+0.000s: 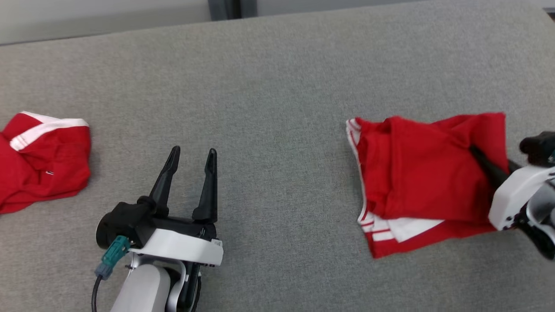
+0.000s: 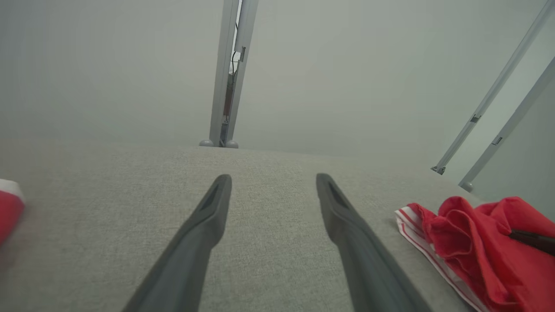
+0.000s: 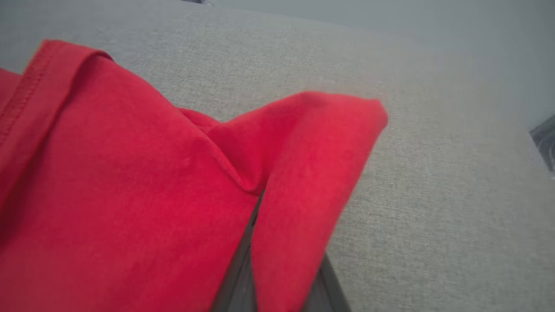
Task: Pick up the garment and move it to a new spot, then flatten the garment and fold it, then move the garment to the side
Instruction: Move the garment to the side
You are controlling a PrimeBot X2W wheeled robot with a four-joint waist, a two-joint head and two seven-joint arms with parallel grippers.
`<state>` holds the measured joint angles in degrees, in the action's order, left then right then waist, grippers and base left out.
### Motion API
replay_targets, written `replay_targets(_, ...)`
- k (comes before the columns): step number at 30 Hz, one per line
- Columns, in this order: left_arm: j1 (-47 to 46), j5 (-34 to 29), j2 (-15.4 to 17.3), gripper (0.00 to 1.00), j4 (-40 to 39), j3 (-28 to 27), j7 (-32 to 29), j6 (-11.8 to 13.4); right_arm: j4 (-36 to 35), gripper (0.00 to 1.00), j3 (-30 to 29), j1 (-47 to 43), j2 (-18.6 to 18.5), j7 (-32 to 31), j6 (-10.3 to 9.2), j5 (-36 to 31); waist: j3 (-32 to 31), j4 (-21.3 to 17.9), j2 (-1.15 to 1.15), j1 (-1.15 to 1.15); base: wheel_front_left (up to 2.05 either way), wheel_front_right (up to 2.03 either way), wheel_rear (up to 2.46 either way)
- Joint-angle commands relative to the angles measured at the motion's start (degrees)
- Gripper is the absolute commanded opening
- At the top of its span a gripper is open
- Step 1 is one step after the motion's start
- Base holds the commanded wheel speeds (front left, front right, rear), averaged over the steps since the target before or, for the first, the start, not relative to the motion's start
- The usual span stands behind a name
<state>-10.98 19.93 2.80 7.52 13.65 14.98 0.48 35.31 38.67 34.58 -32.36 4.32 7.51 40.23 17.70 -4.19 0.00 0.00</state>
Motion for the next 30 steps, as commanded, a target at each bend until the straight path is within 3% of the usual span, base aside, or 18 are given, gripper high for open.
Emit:
replay_targets(1,-1.51,-0.77,0.22,1.00,-0.44,0.00,0.20,-0.38,0.46,0.00,-0.57,1.52,-1.13,0.53,-0.03,-0.02,4.80,-3.25,0.00,0.00,0.00,0.00,0.00)
replay_targets(6,-5.40,-2.89,0.24,1.00,-1.51,0.23,0.20,-1.27,5.90,0.00,-3.80,6.13,-5.53,1.71,-0.02,-3.64,9.69,-4.54,0.00,0.00,0.00,0.00,0.00)
replay_targets(10,-7.58,-3.78,0.24,1.00,-2.69,-0.62,0.21,-1.60,10.84,0.00,-7.26,9.71,-6.08,2.92,-0.03,-7.72,12.58,-5.55,0.00,0.00,0.00,0.00,0.00)
replay_targets(21,-9.15,-4.81,0.24,1.00,-3.51,-2.05,0.06,-2.74,24.01,0.00,-18.88,19.26,-4.38,6.53,-0.03,-26.29,16.60,-5.34,0.00,0.00,0.00,0.00,0.00)
replay_targets(30,-8.67,-4.59,0.41,1.00,-3.41,-2.74,0.04,-2.67,27.69,0.00,-28.20,22.66,-2.94,6.73,-0.03,-40.57,18.06,-3.62,0.00,0.00,0.00,0.00,0.00)
